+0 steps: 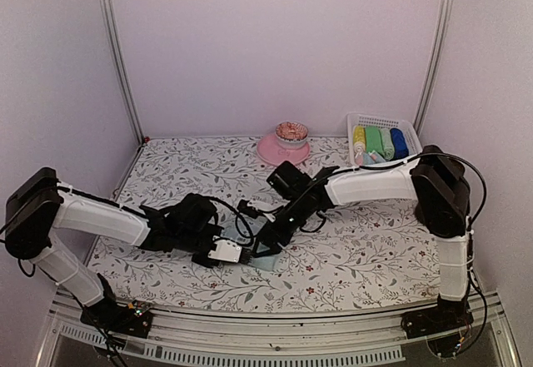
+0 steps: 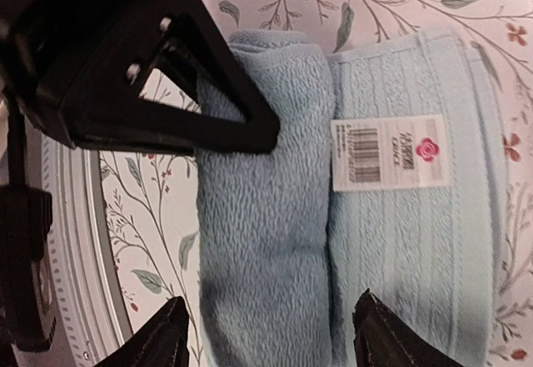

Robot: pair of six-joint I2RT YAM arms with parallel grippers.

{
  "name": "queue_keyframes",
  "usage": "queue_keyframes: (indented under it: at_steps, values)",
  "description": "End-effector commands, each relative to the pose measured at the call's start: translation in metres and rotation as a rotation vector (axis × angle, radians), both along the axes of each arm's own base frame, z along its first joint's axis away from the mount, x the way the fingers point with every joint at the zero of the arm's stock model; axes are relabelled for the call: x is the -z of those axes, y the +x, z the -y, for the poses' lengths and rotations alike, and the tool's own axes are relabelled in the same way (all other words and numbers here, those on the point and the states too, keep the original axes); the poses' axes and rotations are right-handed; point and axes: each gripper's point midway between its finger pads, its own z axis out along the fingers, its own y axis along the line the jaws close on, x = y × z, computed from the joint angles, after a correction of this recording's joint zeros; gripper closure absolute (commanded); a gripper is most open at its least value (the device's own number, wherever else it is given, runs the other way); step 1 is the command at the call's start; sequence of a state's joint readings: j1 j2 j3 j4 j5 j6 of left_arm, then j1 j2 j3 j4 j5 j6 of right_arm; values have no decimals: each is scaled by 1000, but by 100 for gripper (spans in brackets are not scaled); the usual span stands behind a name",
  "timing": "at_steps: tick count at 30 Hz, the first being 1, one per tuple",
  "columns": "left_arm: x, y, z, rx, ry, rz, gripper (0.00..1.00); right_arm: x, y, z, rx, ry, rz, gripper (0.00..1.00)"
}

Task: Roll the towels
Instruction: Roll the towel at the center of the board.

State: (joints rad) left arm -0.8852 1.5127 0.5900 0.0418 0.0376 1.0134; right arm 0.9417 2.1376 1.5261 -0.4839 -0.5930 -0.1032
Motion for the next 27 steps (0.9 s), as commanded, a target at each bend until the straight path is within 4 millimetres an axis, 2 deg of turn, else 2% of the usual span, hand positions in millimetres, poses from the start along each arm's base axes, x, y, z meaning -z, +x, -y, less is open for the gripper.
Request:
queue_keyframes:
  at_steps: [1,5,6,9,13,17,21,27]
  values:
    - [15,-24,-17,-16,124,-267,100,-37,29,22,90,9,288,29]
    - [9,-20,-14,-43,139,-371,100,-53,25,52,143,77,433,25]
    - [9,-19,-14,-49,145,-398,100,-73,24,56,164,141,500,24]
    - [8,-18,-12,-65,164,-491,100,-87,16,80,211,203,615,23]
    - [8,-15,-11,-79,189,-601,100,-91,-3,93,213,216,779,22]
    - [9,-9,-8,-101,212,-694,100,-80,-19,81,156,168,905,22]
    - [13,-5,-8,-114,250,-757,100,-55,-29,60,66,73,1001,23]
    - [29,-4,-10,-127,301,-807,100,-21,-23,27,-1,-79,1109,25]
